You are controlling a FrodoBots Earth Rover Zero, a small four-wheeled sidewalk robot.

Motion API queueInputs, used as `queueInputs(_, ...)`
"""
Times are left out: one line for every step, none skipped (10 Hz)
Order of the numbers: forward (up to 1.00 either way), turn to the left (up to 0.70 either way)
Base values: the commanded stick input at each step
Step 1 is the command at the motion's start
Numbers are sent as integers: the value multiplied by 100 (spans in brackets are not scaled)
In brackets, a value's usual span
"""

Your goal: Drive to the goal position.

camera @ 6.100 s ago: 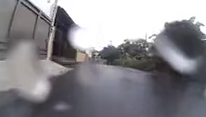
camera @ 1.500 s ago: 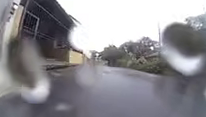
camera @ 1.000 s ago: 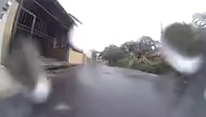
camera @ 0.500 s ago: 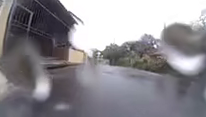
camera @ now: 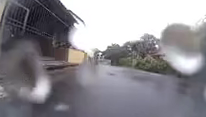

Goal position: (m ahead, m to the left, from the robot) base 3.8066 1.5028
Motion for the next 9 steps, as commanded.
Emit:
queueInputs(70, 0)
queueInputs(70, 0)
queueInputs(70, 0)
queueInputs(70, 0)
queueInputs(70, 0)
queueInputs(70, 0)
queueInputs(70, 0)
queueInputs(70, 0)
queueInputs(70, 0)
